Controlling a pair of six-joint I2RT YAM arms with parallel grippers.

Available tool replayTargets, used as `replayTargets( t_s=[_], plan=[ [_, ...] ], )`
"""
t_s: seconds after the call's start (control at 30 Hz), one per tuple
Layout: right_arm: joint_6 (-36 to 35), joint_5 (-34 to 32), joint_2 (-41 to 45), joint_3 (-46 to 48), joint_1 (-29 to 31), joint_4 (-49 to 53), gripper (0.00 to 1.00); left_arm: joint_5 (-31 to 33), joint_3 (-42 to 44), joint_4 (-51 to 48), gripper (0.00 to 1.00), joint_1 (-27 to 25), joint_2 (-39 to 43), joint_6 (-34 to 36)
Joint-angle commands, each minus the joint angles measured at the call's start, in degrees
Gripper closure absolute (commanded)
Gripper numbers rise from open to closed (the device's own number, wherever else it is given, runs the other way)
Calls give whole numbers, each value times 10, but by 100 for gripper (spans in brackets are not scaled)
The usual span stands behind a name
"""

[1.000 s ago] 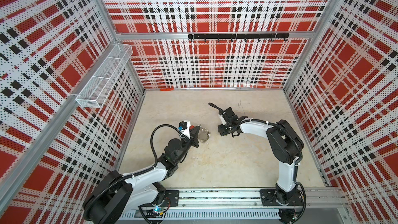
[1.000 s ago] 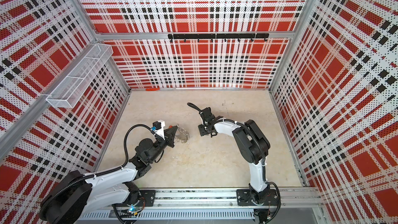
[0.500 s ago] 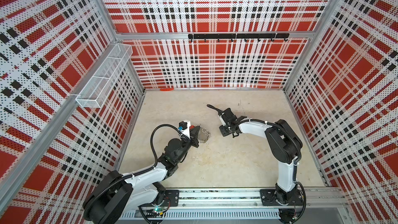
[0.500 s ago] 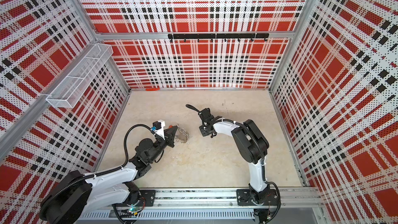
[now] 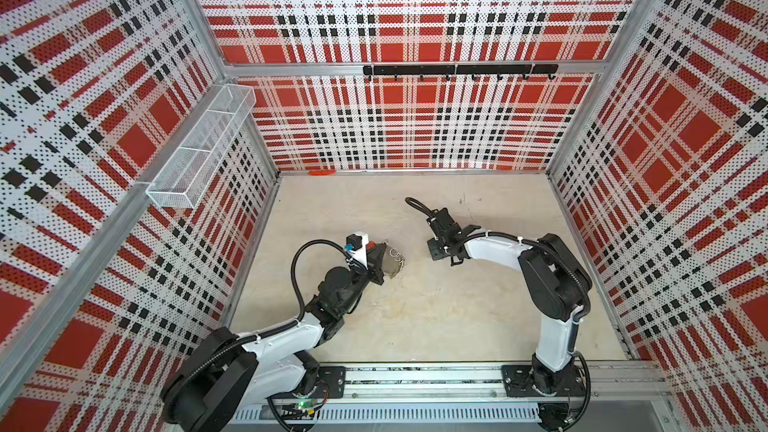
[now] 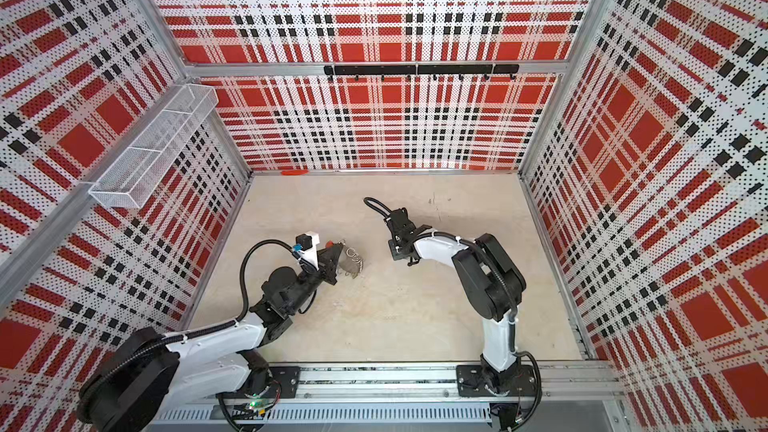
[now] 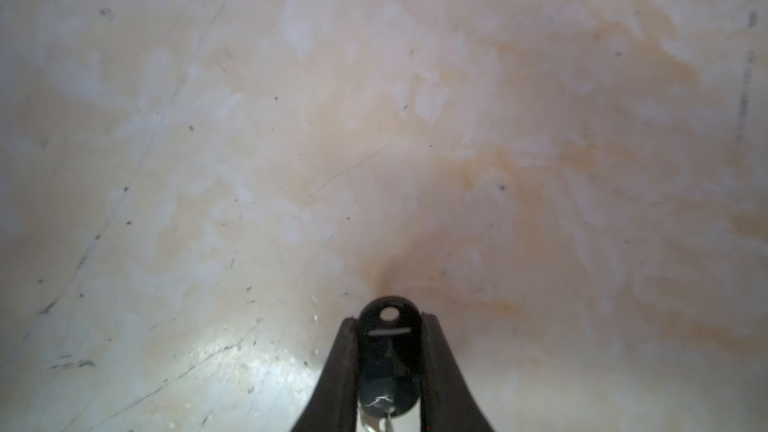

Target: Put the keys on the keyring

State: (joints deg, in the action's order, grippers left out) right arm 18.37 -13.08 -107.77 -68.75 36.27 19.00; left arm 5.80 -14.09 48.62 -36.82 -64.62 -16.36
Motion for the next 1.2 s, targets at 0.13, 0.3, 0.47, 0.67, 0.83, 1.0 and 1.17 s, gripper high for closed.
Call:
replayTargets(
  t_s=[0.13, 0.3, 0.47, 0.67, 0.83, 1.0, 1.17],
  plan=[
    [30, -22, 85, 19, -1, -85, 87, 0, -2, 30, 100, -4, -2, 8],
    [25, 31, 72, 36, -14, -137, 82, -1, -1, 30, 100, -4, -2, 7],
    [42, 45, 67, 62, -17, -157, 82, -3, -3, 30, 100, -4, -4, 7],
    [53, 69, 111, 102, -16, -140, 81, -3, -2, 30, 100, -4, -2, 7],
    [73, 80, 142, 143, -17, -123, 81, -7, -3, 30, 100, -4, -3, 6],
    [85, 99, 165, 177, -16, -129, 81, -7, -3, 30, 100, -4, 1, 6],
    [86, 94, 171, 190, -16, -121, 79, -11, -5, 30, 100, -5, -4, 6]
  ],
)
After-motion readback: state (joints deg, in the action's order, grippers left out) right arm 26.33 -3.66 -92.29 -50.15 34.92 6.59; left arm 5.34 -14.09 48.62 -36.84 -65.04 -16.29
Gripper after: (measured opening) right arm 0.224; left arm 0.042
